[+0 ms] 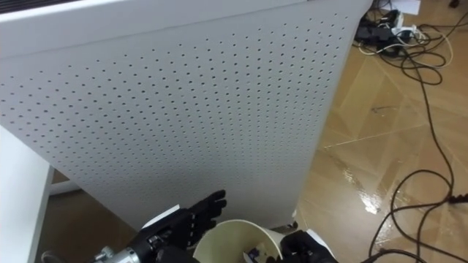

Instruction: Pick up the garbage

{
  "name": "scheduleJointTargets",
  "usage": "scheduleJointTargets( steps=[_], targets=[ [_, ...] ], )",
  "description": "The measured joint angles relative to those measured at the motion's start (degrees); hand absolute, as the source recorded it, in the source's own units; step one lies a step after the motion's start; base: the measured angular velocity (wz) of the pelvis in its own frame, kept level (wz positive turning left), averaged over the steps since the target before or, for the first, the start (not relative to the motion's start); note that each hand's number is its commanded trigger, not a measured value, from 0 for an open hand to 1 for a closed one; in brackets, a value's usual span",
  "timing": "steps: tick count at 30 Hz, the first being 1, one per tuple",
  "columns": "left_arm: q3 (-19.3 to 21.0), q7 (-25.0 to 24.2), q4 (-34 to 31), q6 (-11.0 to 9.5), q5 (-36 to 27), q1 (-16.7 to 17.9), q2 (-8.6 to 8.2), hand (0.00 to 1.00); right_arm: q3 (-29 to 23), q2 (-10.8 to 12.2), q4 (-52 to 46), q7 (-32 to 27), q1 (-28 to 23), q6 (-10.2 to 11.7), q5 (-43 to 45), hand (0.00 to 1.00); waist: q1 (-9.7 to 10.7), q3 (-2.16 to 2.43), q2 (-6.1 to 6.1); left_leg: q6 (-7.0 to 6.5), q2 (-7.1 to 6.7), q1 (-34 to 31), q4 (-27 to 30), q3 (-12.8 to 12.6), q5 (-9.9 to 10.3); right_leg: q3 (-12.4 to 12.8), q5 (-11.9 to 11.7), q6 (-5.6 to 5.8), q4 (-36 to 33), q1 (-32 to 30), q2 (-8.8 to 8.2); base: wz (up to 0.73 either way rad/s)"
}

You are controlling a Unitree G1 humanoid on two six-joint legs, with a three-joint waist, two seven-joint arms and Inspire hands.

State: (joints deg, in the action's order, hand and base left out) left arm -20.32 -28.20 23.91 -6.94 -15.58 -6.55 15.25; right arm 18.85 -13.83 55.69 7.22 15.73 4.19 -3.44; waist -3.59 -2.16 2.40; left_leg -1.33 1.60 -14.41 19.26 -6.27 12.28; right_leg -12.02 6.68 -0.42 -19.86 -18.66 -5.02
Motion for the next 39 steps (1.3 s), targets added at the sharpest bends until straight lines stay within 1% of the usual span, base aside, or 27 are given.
scheduleJointTargets(
  steps=[3, 5, 7, 9, 11, 13, 15, 16, 17, 18, 19, 20, 22, 23, 24, 26, 27, 28, 29, 31, 33, 34, 35, 36, 37, 38, 39],
  targets=[
    [0.0, 0.0, 0.0, 0.0, -0.1, 0.1, 0.02, 0.0, 0.0, -0.4, 0.0, 0.0, -0.1, 0.0, -0.6, 1.0, -0.2, 0.13, 0.19, 0.0, -0.06, 0.1, 0.0, 0.1, 0.0, 0.0, 0.0, 0.0, 0.1, 0.1, -0.02, 0.0],
    [0.0, 0.0, 0.0, -0.1, 0.0, 0.7, 0.6, 0.0, 0.0, -1.1, 0.0, -0.1, -0.2, 0.0, -0.8, 1.0, -0.4, 0.17, 0.26, 0.0, -0.1, 0.2, -0.2, 0.1, 0.0, 0.2, 0.0, 0.0, 0.1, 0.1, 0.04, -0.02],
    [1.3, 0.0, 0.1, -0.1, 0.0, 2.6, 1.29, 0.0, 0.0, -1.6, -0.5, -0.1, -0.8, 0.0, -0.8, 1.0, -0.8, 0.2, 0.29, 0.0, -0.11, 0.8, -0.4, 0.0, 0.0, 0.3, 0.0, 0.01, 0.1, 0.4, 0.09, -0.04],
    [3.1, 0.0, 0.1, -0.1, 0.0, 4.3, 1.29, 0.0, -0.8, -2.4, -1.2, -0.2, -2.0, 0.1, -0.8, 1.0, -0.8, 0.32, 0.39, 0.0, -0.13, 1.3, -0.5, 0.0, 0.0, 0.4, 0.1, 0.12, 0.0, 0.9, 0.06, 0.0],
    [5.1, 0.0, 0.3, -0.1, 0.0, 6.0, 1.33, 0.0, -2.4, -3.1, -2.8, -0.2, -3.8, 0.1, -0.7, 1.0, -1.1, 0.32, 0.4, 0.0, -0.17, 1.9, -0.7, 0.0, 0.0, 0.4, 0.1, 0.15, 0.1, 1.4, 0.05, 0.0],
    [7.2, 0.3, 0.7, -0.1, 0.0, 8.8, 1.45, 0.0, -2.7, -4.2, -5.7, -0.4, -6.7, 0.0, -0.8, 1.0, -1.0, 0.52, 0.4, 0.0, -0.28, 3.4, -1.3, 0.0, 0.0, 0.5, 0.4, 0.32, 0.3, 2.7, 0.04, 0.0],
    [7.9, 0.7, 1.8, 0.0, 0.0, 10.9, 1.45, 0.0, -3.0, -4.5, -6.3, -0.4, -8.1, 0.0, -0.8, 1.0, -0.7, 0.79, 0.29, 0.02, -0.41, 4.9, -2.2, 0.0, 0.0, 0.7, 0.7, 0.45, 0.3, 4.0, 0.04, -0.02],
    [8.4, 1.2, 2.6, 0.0, 0.0, 12.4, 1.42, 0.0, -3.5, -4.5, -6.6, -0.2, -9.0, 0.1, -0.8, 1.0, -0.6, 1.13, 0.14, 0.13, -0.52, 6.0, -3.0, -0.1, -0.1, 0.7, 0.8, 0.46, 0.5, 4.7, 0.08, 0.0],
    [8.5, 1.5, 3.3, 0.0, 0.0, 13.2, 1.4, 0.0, -3.7, -4.6, -6.6, -0.2, -9.6, 0.1, -0.8, 1.0, -0.4, 1.34, 0.06, 0.17, -0.64, 6.7, -3.2, 0.0, -0.2, 0.6, 0.9, 0.47, 0.7, 5.4, 0.11, 0.03],
    [8.8, 2.3, 4.4, 0.0, 0.0, 15.0, 1.34, 0.0, -4.1, -4.6, -6.7, -0.1, -11.1, 0.1, -1.0, 1.0, 0.0, 1.81, -0.02, 0.26, -0.78, 8.1, -3.8, 0.1, -0.3, 0.2, 1.0, 0.52, 1.4, 7.0, 0.24, 0.12],
    [9.7, 3.1, 4.4, 0.0, 0.0, 16.9, 1.31, 0.0, -5.3, -4.6, -7.6, 0.0, -13.0, 0.1, -1.0, 1.0, 0.3, 2.08, -0.25, 0.29, -0.74, 9.3, -4.4, 0.3, -0.3, 0.3, 1.3, 0.61, 1.8, 8.1, 0.43, 0.11],
    [10.4, 3.3, 4.4, 0.0, 0.0, 18.0, 1.22, 0.0, -6.0, -4.6, -8.0, 0.0, -13.9, 0.1, -1.0, 1.0, 0.2, 2.18, -0.3, 0.35, -0.68, 9.9, -4.7, 0.3, -0.3, 0.3, 1.2, 0.61, 2.2, 8.7, 0.56, 0.0],
    [13.6, 4.7, 5.3, -0.1, -0.6, 20.9, 1.12, 0.0, -8.1, -4.9, -9.5, 0.0, -16.5, 0.1, -1.4, 1.0, 0.1, 2.16, -0.64, 0.46, -0.63, 11.9, -5.8, 0.1, -0.4, 0.7, 1.6, 0.62, 2.3, 10.0, 0.73, -0.08],
    [14.0, 5.2, 6.4, -0.1, -0.6, 21.1, 1.15, 0.0, -8.7, -5.0, -9.5, -0.1, -16.9, 0.1, -1.6, 1.0, 0.2, 2.16, -0.66, 0.47, -0.62, 12.3, -6.0, 0.1, -0.4, 0.8, 1.6, 0.62, 2.3, 10.4, 0.77, -0.07],
    [14.1, 6.0, 8.8, -0.7, -0.5, 21.2, 1.06, 0.0, -9.5, -5.0, -9.4, -0.3, -17.7, 0.1, -2.7, 1.0, 0.3, 2.05, -0.93, 0.54, -0.64, 13.5, -6.6, 0.0, -0.4, 0.9, 1.8, 0.64, 2.3, 11.1, 0.78, -0.04],
    [14.2, 6.8, 10.9, -0.9, -0.6, 21.2, 0.64, 0.0, -10.6, -5.0, -9.4, -0.8, -19.4, 0.1, -3.5, 1.0, 0.5, 2.21, -1.34, 0.66, -0.62, 15.2, -7.6, -0.2, -0.5, 0.9, 2.3, 0.63, 2.3, 12.4, 0.83, -0.05],
    [14.6, 7.1, 12.4, -1.4, -0.6, 21.5, 0.34, 0.0, -12.1, -4.9, -9.2, -1.0, -21.0, 0.2, -4.6, 1.0, 0.6, 2.31, -1.64, 0.7, -0.53, 16.3, -8.1, -0.3, -0.5, 0.9, 2.4, 0.61, 2.8, 13.3, 1.01, -0.09],
    [15.3, 7.8, 13.6, -2.1, -0.6, 21.7, -0.33, 0.0, -13.9, -4.8, -9.2, -1.2, -22.5, 0.2, -6.0, 1.0, 0.7, 2.47, -1.65, 0.8, -0.41, 17.5, -8.6, -0.6, -0.4, 1.2, 2.6, 0.59, 3.2, 14.2, 1.24, -0.13],
    [15.8, 8.1, 14.0, -2.4, -0.6, 21.9, -0.64, 0.0, -14.6, -4.8, -9.2, -1.5, -23.2, 0.2, -6.6, 1.0, 0.7, 2.46, -1.66, 0.86, -0.33, 17.9, -8.8, -0.9, -0.4, 1.3, 2.7, 0.54, 3.2, 14.5, 1.32, -0.19],
    [16.1, 9.6, 15.9, -3.8, -0.9, 22.5, -0.87, 0.0, -17.3, -4.2, -8.9, -2.6, -26.3, 0.2, -10.3, 1.0, 0.8, 2.53, -1.67, 1.28, 0.11, 19.2, -9.7, -1.5, -0.2, 1.9, 2.8, 0.35, 3.7, 15.4, 2.05, -0.19],
    [16.9, 10.6, 17.5, -4.4, -1.2, 22.9, -1.14, 0.0, -19.4, -3.3, -6.1, -3.0, -27.6, 0.3, -12.8, 1.0, 1.5, 2.57, -1.71, 1.7, 0.62, 20.4, -10.0, -1.6, 0.0, 2.3, 2.9, 0.19, 4.5, 16.6, 2.74, -0.08],
    [17.9, 11.3, 18.7, -4.5, -1.3, 23.1, -1.51, 0.0, -21.3, -2.5, -3.1, -3.3, -28.1, 0.3, -14.4, 1.0, 2.0, 2.58, -1.72, 1.75, 0.84, 21.1, -10.0, -1.6, 0.0, 2.4, 2.9, 0.06, 5.1, 17.3, 3.04, -0.09],
    [18.8, 11.3, 19.6, -4.5, -1.4, 23.1, -1.9, 0.0, -22.5, -2.0, -1.8, -3.5, -28.4, 0.3, -15.0, 1.0, 2.0, 2.64, -1.8, 1.75, 0.91, 21.4, -9.9, -1.7, 0.0, 2.6, 3.0, -0.1, 5.1, 17.4, 3.1, -0.25],
    [21.0, 11.5, 22.0, -4.5, -1.4, 23.1, -2.9, 0.0, -24.0, -1.5, -0.1, -3.6, -28.9, 0.2, -16.9, 1.0, 1.9, 2.65, -1.83, 1.75, 1.12, 22.0, -10.1, -2.2, 0.0, 3.7, 3.2, -0.31, 5.1, 17.5, 3.15, -0.45],
    [21.9, 11.8, 25.0, -4.4, -2.2, 23.1, -3.21, 0.0, -24.8, -1.0, 1.8, -4.2, -28.7, 0.2, -18.0, 1.0, 2.0, 2.73, -1.95, 1.76, 1.35, 22.2, -10.0, -2.6, 0.0, 4.1, 3.3, -0.59, 5.1, 17.9, 3.4, -0.46],
    [22.4, 11.8, 26.6, -4.2, -2.9, 23.1, -3.29, 0.0, -25.1, -0.8, 3.2, -4.5, -28.6, 0.1, -18.8, 1.0, 2.2, 2.79, -2.09, 1.79, 1.54, 22.5, -9.9, -2.6, 0.0, 4.2, 3.2, -0.7, 5.3, 18.1, 3.61, -0.36],
    [22.6, 12.3, 29.8, -3.6, -4.2, 23.1, -3.33, 0.0, -25.8, -0.6, 6.0, -4.8, -28.7, -0.1, -20.2, 1.0, 2.5, 2.79, -2.45, 1.93, 1.8, 23.2, -10.1, -2.5, 0.1, 4.2, 3.3, -0.93, 5.4, 18.8, 4.0, -0.19]
  ],
)
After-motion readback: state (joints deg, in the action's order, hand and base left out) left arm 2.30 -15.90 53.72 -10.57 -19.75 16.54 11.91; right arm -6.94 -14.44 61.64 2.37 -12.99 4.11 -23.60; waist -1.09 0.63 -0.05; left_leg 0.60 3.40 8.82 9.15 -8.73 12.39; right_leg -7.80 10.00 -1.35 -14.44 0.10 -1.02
